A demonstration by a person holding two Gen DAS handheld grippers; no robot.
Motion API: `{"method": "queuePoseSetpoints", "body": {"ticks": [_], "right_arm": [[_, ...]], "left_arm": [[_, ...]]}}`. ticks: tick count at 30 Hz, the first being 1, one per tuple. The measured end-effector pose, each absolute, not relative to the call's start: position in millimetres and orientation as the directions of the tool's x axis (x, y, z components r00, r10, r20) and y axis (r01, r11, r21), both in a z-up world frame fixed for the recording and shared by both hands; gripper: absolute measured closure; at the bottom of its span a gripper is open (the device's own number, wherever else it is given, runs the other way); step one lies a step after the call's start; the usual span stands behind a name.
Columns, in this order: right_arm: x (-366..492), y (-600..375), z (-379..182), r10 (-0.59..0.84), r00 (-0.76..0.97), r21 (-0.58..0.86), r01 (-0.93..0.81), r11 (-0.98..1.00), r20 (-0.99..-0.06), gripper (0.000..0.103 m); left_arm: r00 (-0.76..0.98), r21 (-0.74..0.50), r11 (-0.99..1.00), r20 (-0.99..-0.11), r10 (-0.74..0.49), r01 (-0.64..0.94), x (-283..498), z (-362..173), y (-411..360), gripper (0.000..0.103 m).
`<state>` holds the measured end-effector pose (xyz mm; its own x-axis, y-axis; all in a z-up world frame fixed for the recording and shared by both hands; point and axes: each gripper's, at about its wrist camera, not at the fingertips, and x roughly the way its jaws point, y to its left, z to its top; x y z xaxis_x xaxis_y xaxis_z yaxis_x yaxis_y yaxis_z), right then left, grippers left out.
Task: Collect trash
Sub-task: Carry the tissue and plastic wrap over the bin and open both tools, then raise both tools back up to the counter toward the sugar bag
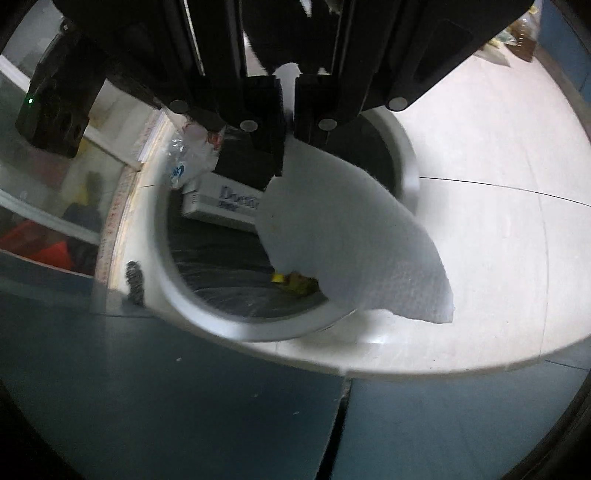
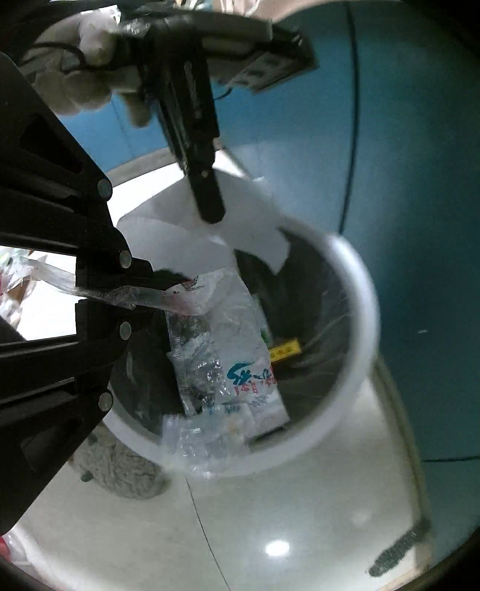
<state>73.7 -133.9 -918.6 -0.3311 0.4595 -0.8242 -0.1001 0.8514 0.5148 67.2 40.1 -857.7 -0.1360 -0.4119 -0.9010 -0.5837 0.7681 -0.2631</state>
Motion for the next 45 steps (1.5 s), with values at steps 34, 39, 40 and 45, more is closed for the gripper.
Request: {"method": "queuePoseSetpoints", "body": {"ticks": [34,39,40,45], "right_arm": [[54.5,-147.1,-543.2,0.091,0.031,0.070,-0.420,0.905,-0.995,0.000],[45.8,-155.2,-429.3,0.109,0.093,0.060,-0.422,0.905,-0.990,0.000],[43.3,-157.6,-403.5,0.114,0.106,0.059,-0.421,0.905,-0.988,0.000],[30.8,-158.4,-325.1,0.132,0.138,0.060,-0.436,0.898,-0.982,0.000]], "left_arm": [[0.041,0.038,0.871,-0.997,0.067,-0.489,-9.7,-471.0,7.0,0.005],[0.085,-0.008,0.860,-0.996,0.041,-0.510,-24.8,-383.8,1.9,0.005],[0.100,-0.021,0.859,-0.994,0.035,-0.511,-27.9,-366.8,1.5,0.005],[0.142,-0.042,0.861,-0.989,0.035,-0.506,-38.7,-312.2,-2.7,0.005]]}}
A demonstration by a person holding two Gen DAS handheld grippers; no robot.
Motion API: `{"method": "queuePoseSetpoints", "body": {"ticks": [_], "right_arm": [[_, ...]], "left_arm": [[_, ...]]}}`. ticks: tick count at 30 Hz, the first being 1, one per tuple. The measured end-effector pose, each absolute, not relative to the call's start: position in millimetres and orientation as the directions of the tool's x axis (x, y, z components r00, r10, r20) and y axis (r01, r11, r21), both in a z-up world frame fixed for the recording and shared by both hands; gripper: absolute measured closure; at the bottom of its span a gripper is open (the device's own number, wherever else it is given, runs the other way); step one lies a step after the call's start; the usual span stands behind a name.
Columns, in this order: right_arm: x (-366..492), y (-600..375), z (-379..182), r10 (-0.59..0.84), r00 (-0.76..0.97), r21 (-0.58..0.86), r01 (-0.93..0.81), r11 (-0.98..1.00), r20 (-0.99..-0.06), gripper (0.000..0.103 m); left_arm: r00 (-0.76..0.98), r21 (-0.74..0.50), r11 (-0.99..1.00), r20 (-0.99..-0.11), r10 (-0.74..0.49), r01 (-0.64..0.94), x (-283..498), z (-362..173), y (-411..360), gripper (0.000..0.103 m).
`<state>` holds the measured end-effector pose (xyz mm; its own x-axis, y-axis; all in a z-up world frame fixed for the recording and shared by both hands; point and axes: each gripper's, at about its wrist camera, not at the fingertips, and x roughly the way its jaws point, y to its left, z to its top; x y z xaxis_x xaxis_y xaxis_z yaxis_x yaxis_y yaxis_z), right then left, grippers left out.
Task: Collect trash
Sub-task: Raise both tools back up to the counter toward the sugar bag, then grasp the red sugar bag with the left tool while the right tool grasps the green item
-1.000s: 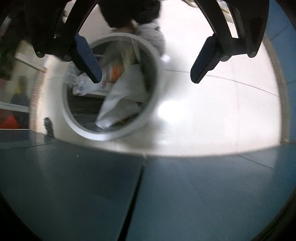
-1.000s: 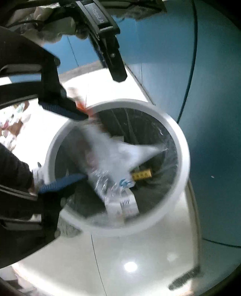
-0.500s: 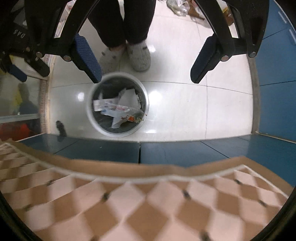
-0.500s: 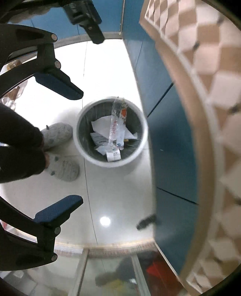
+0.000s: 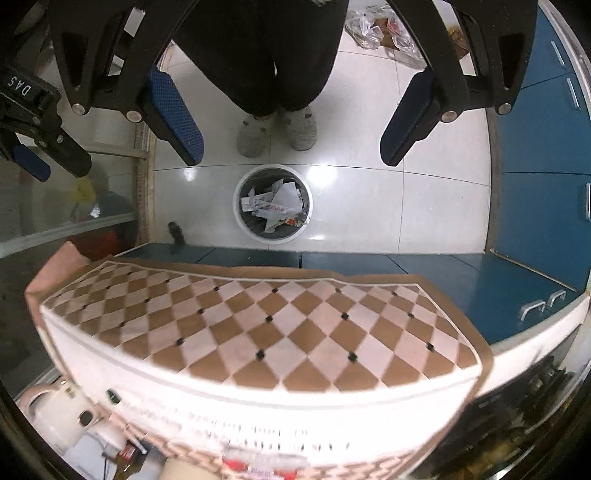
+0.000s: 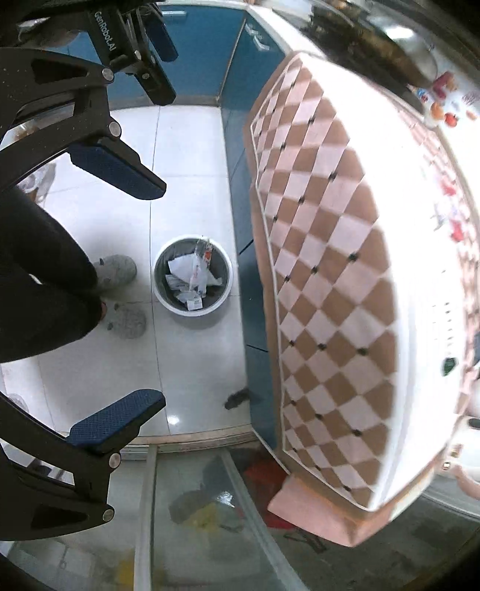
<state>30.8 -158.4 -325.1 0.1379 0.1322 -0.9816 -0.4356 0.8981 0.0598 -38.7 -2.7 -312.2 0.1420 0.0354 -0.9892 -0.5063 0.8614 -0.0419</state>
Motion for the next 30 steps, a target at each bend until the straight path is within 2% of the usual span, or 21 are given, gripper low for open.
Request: {"method": "queuePoseSetpoints", "body": {"ticks": [3,8,14,17,19,25,27,28,30], "right_arm": [[24.5,-156.0,-293.5,0.149,0.147,0.070,-0.442,0.894,-0.978,0.000],[38.7,-158.2,-255.0,0.235,0.172,0.159,-0.367,0.916,-0.957,0.000],[128.9,-153.8,-238.1,0.327,0.203,0.274,-0.252,0.928,-0.923,0.000],[200.5,-148.5,-244.0,0.323,0.234,0.277,-0.211,0.937,-0.917,0.000],[254.1,-140.8,-255.1,0.313,0.254,0.270,-0.190,0.944,-0.915,0.000],[395.0,-98.0,-330.0,0.235,0.216,0.196,-0.185,0.963,-0.948,0.000],[417.4,-88.0,-351.7,0.215,0.205,0.175,-0.199,0.964,-0.955,0.011],[429.1,-80.8,-364.1,0.198,0.191,0.156,-0.211,0.965,-0.962,0.022],[436.5,-74.6,-373.2,0.186,0.208,0.137,-0.227,0.964,-0.960,0.032]], "left_arm": [[0.159,-0.070,0.858,-0.987,0.013,-0.508,-40.3,-292.0,-2.4,0.005],[0.240,-0.062,0.869,-0.969,0.067,-0.491,-9.6,-258.6,11.4,0.005],[0.337,-0.073,0.845,-0.932,0.131,-0.530,93.2,-238.4,73.4,0.005],[0.345,-0.102,0.810,-0.930,0.129,-0.578,149.7,-248.3,114.0,0.005],[0.319,-0.080,0.792,-0.936,0.150,-0.605,192.5,-262.4,145.0,0.005],[0.212,-0.026,0.768,-0.966,0.144,-0.640,295.5,-324.5,213.2,0.006],[0.168,-0.015,0.780,-0.979,0.116,-0.625,321.4,-348.7,223.9,0.006],[0.141,-0.016,0.792,-0.986,0.089,-0.611,333.1,-362.6,226.7,0.006],[0.111,-0.012,0.813,-0.992,0.064,-0.582,348.2,-382.1,225.5,0.005]]}}
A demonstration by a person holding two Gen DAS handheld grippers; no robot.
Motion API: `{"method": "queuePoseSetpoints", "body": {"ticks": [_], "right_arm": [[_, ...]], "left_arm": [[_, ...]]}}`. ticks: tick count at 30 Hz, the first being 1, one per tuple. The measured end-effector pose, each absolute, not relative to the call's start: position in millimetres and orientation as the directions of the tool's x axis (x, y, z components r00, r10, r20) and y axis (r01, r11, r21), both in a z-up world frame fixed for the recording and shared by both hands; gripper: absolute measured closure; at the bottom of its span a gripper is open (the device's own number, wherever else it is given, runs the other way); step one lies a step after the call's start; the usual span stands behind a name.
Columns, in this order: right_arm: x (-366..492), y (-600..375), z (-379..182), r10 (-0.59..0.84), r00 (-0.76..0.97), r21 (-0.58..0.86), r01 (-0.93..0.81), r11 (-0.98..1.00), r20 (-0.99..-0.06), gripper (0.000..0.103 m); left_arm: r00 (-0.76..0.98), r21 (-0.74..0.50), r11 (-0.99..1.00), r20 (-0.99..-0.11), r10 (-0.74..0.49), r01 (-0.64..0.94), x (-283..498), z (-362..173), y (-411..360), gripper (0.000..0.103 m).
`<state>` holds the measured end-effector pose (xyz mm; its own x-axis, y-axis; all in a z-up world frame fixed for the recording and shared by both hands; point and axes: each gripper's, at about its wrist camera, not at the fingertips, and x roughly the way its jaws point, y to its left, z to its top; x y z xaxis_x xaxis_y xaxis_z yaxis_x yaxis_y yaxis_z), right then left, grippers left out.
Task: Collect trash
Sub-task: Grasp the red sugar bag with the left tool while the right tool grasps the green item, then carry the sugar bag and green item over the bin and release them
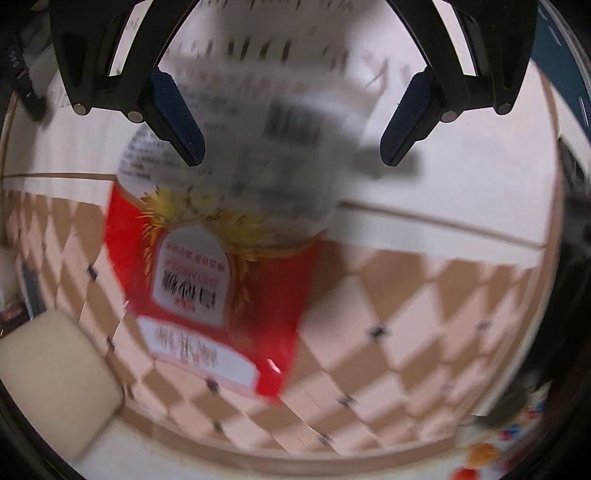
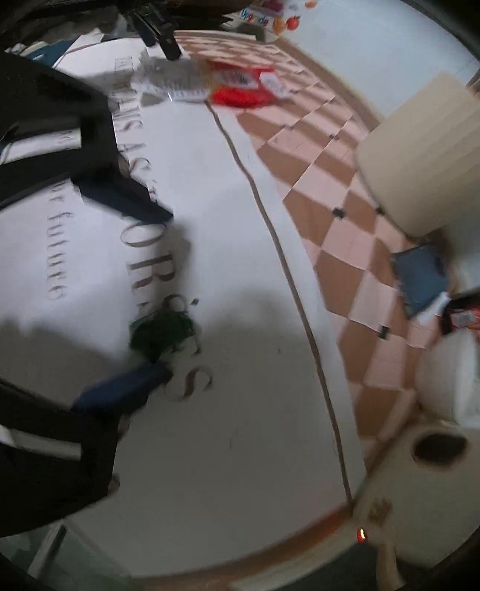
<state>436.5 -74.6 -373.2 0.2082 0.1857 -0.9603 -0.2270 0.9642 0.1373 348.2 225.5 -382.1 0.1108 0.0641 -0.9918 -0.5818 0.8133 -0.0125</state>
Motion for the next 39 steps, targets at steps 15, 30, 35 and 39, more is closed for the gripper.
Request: {"method": "queuePoseSetpoints", "body": {"ticks": [15,30,35,39], "right_arm": [[434.9,-45.7,-375.9,0.251,0.239,0.153,-0.363,0.919,-0.938,0.074],[305.9,-81.8,-269.3,0.396,0.340,0.281,-0.341,0.897,-0.853,0.075],[199.6,-108.0,-278.8,0.393,0.274,0.308,-0.305,0.901,-0.878,0.075],[135.7,-124.2,-325.2,0.356,0.157,0.304,-0.283,0.910,-0.921,0.075]], "left_arm": [[0.226,0.026,0.842,-0.958,0.175,-0.538,323.7,-319.4,201.3,0.096],[0.397,-0.038,0.898,-0.905,0.156,-0.439,142.8,-231.9,121.5,0.096],[0.260,-0.030,0.910,-0.962,0.087,-0.414,42.7,-280.7,94.6,0.096],[0.086,-0.052,0.903,-0.996,-0.016,-0.427,-5.8,-355.6,75.3,0.096]]}}
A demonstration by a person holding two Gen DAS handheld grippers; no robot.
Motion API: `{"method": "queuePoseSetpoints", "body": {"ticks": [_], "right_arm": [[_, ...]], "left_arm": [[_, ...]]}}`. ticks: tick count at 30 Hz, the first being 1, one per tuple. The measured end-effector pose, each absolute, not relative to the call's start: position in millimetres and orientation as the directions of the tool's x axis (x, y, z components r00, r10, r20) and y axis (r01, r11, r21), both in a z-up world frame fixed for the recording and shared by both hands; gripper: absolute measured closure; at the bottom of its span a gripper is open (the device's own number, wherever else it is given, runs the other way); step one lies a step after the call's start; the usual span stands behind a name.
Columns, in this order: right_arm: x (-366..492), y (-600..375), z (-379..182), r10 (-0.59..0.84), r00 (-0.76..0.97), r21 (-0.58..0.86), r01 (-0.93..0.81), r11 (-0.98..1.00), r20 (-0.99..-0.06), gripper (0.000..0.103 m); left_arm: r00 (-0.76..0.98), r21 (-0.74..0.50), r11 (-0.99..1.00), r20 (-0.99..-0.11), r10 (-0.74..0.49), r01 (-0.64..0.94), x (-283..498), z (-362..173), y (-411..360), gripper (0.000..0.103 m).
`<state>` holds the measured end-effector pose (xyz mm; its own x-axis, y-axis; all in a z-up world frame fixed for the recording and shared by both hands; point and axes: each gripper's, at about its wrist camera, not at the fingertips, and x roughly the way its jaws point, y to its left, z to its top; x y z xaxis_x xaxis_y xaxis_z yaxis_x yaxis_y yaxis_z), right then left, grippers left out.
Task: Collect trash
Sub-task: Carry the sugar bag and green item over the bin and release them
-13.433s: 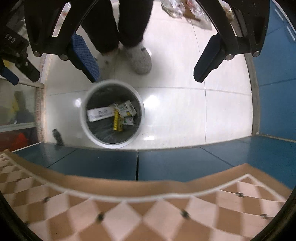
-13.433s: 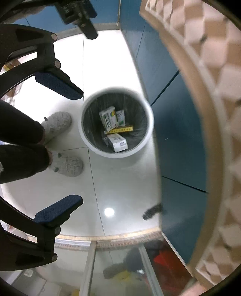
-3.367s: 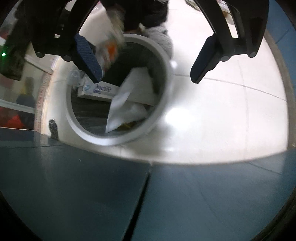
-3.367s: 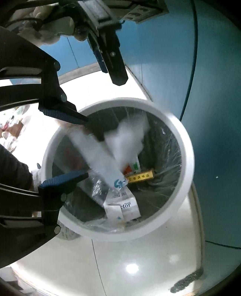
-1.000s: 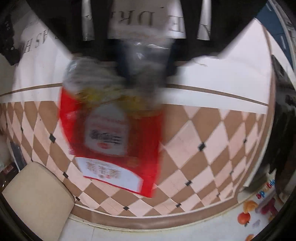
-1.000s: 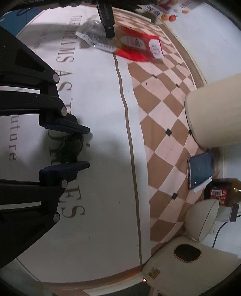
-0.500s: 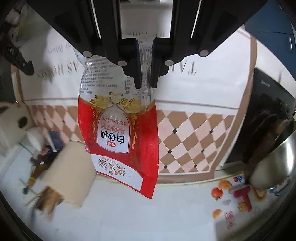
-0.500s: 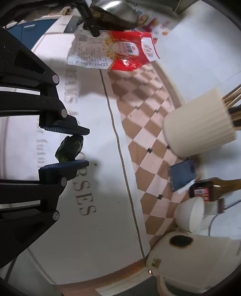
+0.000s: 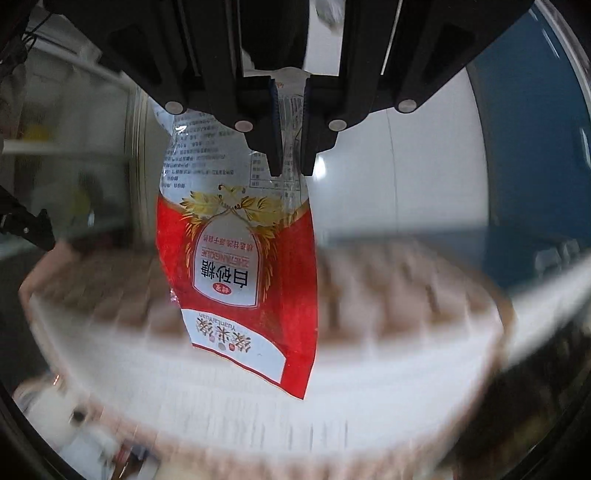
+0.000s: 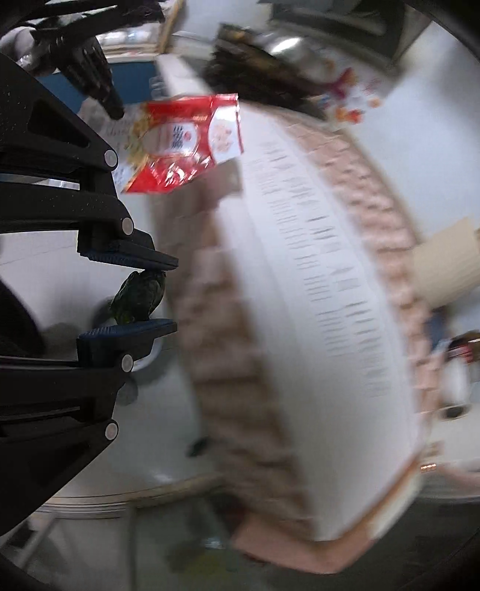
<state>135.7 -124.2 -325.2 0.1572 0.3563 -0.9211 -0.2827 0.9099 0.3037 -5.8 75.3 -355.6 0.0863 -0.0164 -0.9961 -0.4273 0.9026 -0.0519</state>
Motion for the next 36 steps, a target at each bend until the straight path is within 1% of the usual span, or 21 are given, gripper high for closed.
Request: {"method": "queuePoseSetpoints", "body": {"ticks": [3,5,6,9,10,11,12,13,15,19,21,22,23,27,29,30,31,32,34,35,36], "right_arm": [[100.6,-136.5,-387.9,0.311,0.045,0.291,-0.248,0.924,-0.949,0.075],[86.3,-140.6,-427.9,0.278,0.010,0.266,-0.253,0.930,-0.961,0.075],[81.6,-142.4,-450.4,0.262,-0.012,0.256,-0.254,0.933,-0.965,0.075],[75.1,-147.9,-534.7,0.225,-0.061,0.233,-0.255,0.938,-0.972,0.075],[75.4,-149.9,-574.4,0.215,-0.080,0.228,-0.251,0.941,-0.973,0.075],[76.1,-151.0,-601.2,0.209,-0.091,0.225,-0.252,0.941,-0.974,0.075],[77.7,-152.3,-639.4,0.204,-0.103,0.224,-0.253,0.941,-0.973,0.075],[80.3,-151.3,-660.9,0.203,-0.110,0.225,-0.253,0.941,-0.973,0.075],[87.0,-151.9,-731.1,0.219,-0.145,0.249,-0.244,0.937,-0.965,0.075],[93.5,-147.9,-828.0,0.256,-0.231,0.305,-0.210,0.929,-0.939,0.075],[95.2,-144.2,-861.4,0.260,-0.252,0.315,-0.208,0.926,-0.932,0.075],[95.6,-140.6,-875.7,0.268,-0.263,0.327,-0.216,0.920,-0.927,0.075],[94.5,-136.7,-884.7,0.262,-0.270,0.327,-0.232,0.916,-0.927,0.075],[90.2,-121.7,-902.4,0.264,-0.323,0.351,-0.252,0.902,-0.909,0.072],[91.1,-115.3,-904.1,0.264,-0.341,0.358,-0.250,0.900,-0.902,0.069],[90.6,-114.1,-902.6,0.267,-0.347,0.363,-0.251,0.897,-0.899,0.067],[91.2,-114.0,-899.2,0.266,-0.343,0.362,-0.258,0.896,-0.901,0.057],[89.1,-115.0,-893.3,0.269,-0.337,0.366,-0.267,0.891,-0.902,0.042],[88.6,-114.6,-880.2,0.267,-0.328,0.366,-0.290,0.885,-0.906,0.030],[90.1,-116.4,-872.9,0.248,-0.316,0.347,-0.312,0.884,-0.916,0.027],[90.7,-119.9,-863.8,0.238,-0.299,0.335,-0.332,0.882,-0.924,0.021]], "left_arm": [[-0.029,-0.060,0.897,-0.996,-0.081,-0.439,-18.7,-436.5,60.0,0.096],[-0.104,-0.051,0.897,-0.989,-0.107,-0.439,-15.8,-503.7,50.4,0.096],[-0.139,-0.050,0.894,-0.982,-0.124,-0.445,-11.6,-546.5,45.9,0.096],[-0.210,-0.062,0.879,-0.961,-0.181,-0.472,1.5,-647.4,36.1,0.096],[-0.232,-0.083,0.869,-0.948,-0.220,-0.487,9.8,-696.4,32.7,0.096],[-0.245,-0.088,0.863,-0.940,-0.237,-0.497,13.5,-723.0,31.1,0.096],[-0.265,-0.093,0.856,-0.929,-0.259,-0.509,21.2,-765.6,28.7,0.096],[-0.275,-0.097,0.852,-0.922,-0.271,-0.515,23.4,-792.0,26.3,0.096],[-0.297,-0.089,0.848,-0.913,-0.279,-0.523,34.3,-848.2,22.2,0.096],[-0.328,-0.086,0.848,-0.898,-0.293,-0.522,46.4,-912.6,7.3,0.096],[-0.334,-0.090,0.851,-0.894,-0.297,-0.517,46.4,-927.0,2.5,0.096],[-0.334,-0.091,0.852,-0.895,-0.297,-0.516,46.9,-928.7,1.6,0.091],[-0.334,-0.082,0.855,-0.898,-0.286,-0.512,47.3,-927.3,0.3,0.089],[-0.277,-0.105,0.839,-0.916,-0.291,-0.534,37.8,-895.9,4.3,0.088],[-0.250,-0.102,0.840,-0.929,-0.271,-0.533,35.4,-875.7,2.8,0.070],[-0.232,-0.099,0.839,-0.938,-0.258,-0.535,33.7,-864.3,3.6,0.038],[-0.207,-0.083,0.838,-0.951,-0.227,-0.539,30.8,-849.9,5.6,0.012],[-0.182,-0.067,0.839,-0.964,-0.194,-0.539,27.8,-835.9,7.0,0.007],[-0.146,-0.035,0.838,-0.980,-0.136,-0.544,20.3,-806.4,9.7,0.007],[-0.138,-0.013,0.834,-0.985,-0.107,-0.551,15.2,-791.1,10.9,0.007],[-0.131,-0.004,0.832,-0.987,-0.092,-0.555,11.7,-780.8,21.3,0.004]]}}
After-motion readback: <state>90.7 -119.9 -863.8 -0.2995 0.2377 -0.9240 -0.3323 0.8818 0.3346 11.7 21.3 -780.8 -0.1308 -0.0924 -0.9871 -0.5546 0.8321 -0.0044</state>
